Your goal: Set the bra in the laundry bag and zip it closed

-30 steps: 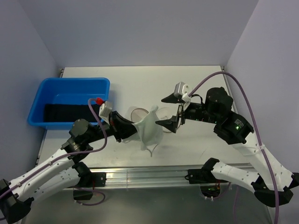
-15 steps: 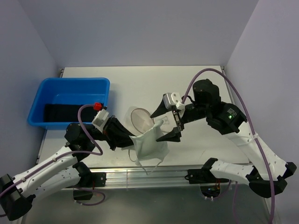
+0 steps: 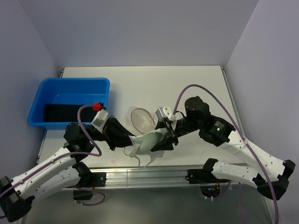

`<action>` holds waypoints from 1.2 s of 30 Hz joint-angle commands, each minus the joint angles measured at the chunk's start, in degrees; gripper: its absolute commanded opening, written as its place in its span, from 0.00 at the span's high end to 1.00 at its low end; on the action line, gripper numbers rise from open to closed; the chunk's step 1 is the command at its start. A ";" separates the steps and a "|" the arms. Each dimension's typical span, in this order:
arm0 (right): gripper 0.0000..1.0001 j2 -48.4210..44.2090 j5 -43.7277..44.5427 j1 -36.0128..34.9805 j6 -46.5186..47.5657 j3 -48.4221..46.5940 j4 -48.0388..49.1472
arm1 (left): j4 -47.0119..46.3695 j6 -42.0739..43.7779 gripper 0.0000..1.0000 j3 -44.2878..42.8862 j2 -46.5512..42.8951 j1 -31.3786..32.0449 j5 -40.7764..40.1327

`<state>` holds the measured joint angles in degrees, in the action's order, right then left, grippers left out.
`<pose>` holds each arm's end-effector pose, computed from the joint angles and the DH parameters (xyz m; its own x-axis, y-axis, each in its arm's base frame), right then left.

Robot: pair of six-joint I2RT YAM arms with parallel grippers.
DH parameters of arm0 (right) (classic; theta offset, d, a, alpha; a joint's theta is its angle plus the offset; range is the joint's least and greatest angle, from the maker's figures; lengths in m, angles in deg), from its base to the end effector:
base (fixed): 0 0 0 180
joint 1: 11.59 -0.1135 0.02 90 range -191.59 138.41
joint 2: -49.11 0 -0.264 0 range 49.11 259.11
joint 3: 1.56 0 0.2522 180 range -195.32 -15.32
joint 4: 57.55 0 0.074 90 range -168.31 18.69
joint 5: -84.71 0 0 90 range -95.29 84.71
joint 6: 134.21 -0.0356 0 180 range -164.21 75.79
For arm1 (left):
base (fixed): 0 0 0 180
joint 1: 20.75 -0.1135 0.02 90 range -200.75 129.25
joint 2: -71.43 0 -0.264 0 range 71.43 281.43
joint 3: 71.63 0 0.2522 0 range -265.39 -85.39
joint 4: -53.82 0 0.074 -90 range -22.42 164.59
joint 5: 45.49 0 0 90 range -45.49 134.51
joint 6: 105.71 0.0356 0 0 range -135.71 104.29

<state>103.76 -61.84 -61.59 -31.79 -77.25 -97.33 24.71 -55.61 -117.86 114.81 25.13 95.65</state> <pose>0.1002 0.1656 0.3893 -0.0016 -0.1864 -0.9825 -0.9528 -0.2980 0.0581 0.0927 -0.1354 0.3584 -0.3012 -0.2675 -0.9153 0.9347 -0.2725 -0.2280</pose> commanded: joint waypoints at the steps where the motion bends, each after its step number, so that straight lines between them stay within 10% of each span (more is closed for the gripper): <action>1: 0.50 -2.88 2.76 -0.36 -9.15 1.63 12.39 | -0.37 1.23 1.00 -1.63 -0.31 -0.01 -1.83; 11: 0.86 -4.82 14.78 -0.36 -20.07 6.82 23.65 | 15.50 7.11 0.23 -1.98 -4.95 0.08 -15.78; 16: 0.95 -5.00 19.99 -0.01 -22.35 9.72 25.13 | 26.15 9.13 0.07 -3.65 -9.53 0.08 -29.73; 27: 1.00 -6.40 23.77 13.07 -27.01 13.14 28.47 | 48.22 2.29 0.25 -4.71 -14.20 0.08 -64.55; 36: 1.00 -3.42 32.91 18.53 -29.64 15.70 38.82 | 47.19 -1.58 0.36 -2.51 2.92 0.08 -64.67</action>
<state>99.56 -32.42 -43.97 -59.02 -62.76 -68.04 73.06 -55.63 -120.70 113.45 25.18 32.52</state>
